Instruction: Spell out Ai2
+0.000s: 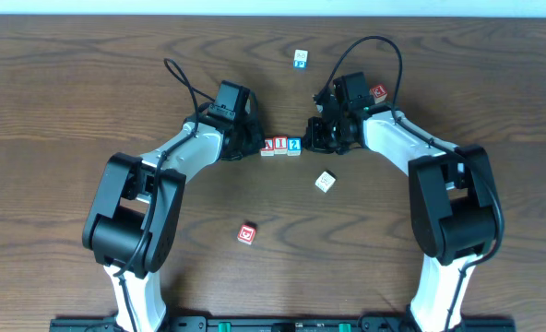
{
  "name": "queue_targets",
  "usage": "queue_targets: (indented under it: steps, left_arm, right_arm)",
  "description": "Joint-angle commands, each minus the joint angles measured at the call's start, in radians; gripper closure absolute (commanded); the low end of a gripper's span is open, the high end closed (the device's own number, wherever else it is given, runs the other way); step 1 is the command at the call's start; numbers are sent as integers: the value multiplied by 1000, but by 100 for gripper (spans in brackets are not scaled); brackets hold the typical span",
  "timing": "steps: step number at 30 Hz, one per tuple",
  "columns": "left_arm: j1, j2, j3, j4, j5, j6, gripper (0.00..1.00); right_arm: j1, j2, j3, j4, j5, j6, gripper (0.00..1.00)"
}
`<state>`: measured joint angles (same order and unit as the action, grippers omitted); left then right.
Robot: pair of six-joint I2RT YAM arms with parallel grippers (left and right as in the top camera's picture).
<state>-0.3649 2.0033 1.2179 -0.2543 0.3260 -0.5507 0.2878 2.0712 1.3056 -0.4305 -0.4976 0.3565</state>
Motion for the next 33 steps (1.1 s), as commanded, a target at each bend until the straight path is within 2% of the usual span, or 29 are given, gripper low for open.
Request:
queue_targets:
  steps: [1, 13, 18, 22, 28, 33]
  left_arm:
    - [-5, 21, -5, 1, -15, -2, 94]
    - [16, 18, -3, -20, -73, 44, 94]
    - [42, -46, 61, -123, -90, 111, 94]
    - [41, -190, 137, -258, -195, 189, 94]
    - [41, -485, 138, -437, -208, 303, 94]
    - [36, -757, 59, -558, -211, 322, 94]
  right_arm:
    - [13, 16, 0, -4, 24, 18, 99]
    - [-18, 10, 23, 0, 154, 8, 99]
    - [-46, -70, 77, -38, 204, -60, 99]
    - [-56, -214, 109, -128, 256, -162, 99]
    - [-67, -506, 105, -331, 270, -234, 99]
    - [-67, -775, 27, -496, 366, -246, 98]
